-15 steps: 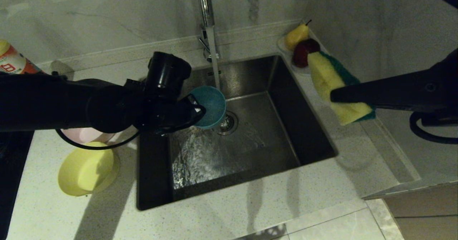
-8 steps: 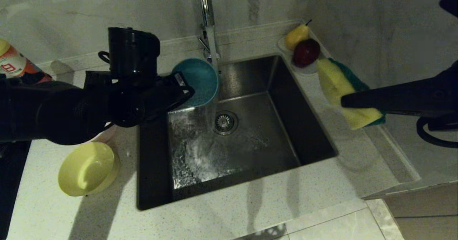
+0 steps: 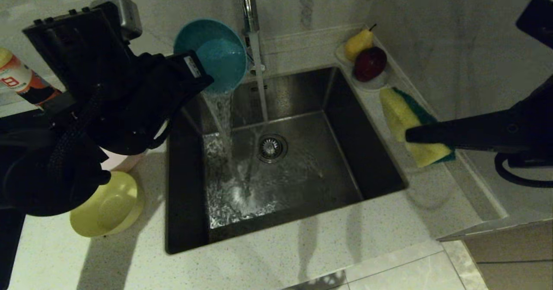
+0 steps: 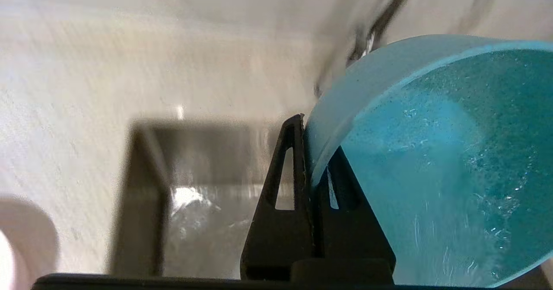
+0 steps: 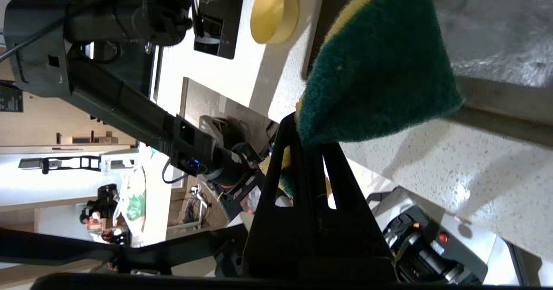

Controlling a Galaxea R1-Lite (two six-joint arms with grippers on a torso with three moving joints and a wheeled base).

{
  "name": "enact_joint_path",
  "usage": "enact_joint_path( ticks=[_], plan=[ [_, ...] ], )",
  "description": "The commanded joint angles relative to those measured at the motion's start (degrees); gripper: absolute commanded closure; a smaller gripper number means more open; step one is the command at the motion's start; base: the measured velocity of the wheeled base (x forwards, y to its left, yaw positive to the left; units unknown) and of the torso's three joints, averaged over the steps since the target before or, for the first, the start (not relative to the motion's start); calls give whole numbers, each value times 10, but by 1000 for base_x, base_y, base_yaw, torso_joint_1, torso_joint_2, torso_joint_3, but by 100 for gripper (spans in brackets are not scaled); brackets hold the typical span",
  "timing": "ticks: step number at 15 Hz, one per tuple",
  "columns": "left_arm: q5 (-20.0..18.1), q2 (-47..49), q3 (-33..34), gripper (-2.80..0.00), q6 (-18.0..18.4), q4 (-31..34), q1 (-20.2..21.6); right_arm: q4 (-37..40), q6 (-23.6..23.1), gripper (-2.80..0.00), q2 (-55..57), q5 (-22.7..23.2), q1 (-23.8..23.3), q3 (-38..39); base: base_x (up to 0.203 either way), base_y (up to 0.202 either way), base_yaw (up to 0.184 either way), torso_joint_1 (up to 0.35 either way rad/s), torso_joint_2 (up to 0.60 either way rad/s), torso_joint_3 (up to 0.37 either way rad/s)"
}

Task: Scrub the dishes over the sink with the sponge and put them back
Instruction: Rinse the bowl

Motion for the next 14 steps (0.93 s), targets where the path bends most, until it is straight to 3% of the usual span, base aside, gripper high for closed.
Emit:
enact_joint_path(
  ticks=[1, 6, 8, 10, 11, 14],
  plan=[
    [3, -3, 24, 0, 29, -90, 0, -23, 2, 0, 4, 3, -5, 25, 0, 0, 0, 0, 0, 0],
    [4, 0, 54, 0, 114, -223, 0, -39, 1, 0, 10, 15, -7, 35, 0, 0, 0, 0, 0, 0],
    [1, -1, 61, 0, 133, -273, -1, -39, 1, 0, 19, 15, -8, 35, 0, 0, 0, 0, 0, 0],
    [-2, -15, 64, 0, 137, -281, 0, -39, 1, 0, 21, 15, -7, 36, 0, 0, 0, 0, 0, 0],
    [-9, -19, 73, 0, 142, -294, 0, -39, 1, 0, 21, 15, -7, 35, 0, 0, 0, 0, 0, 0],
    [-45, -24, 111, 0, 209, -386, -1, -39, 1, 0, 20, 18, -7, 37, 0, 0, 0, 0, 0, 0]
  ],
)
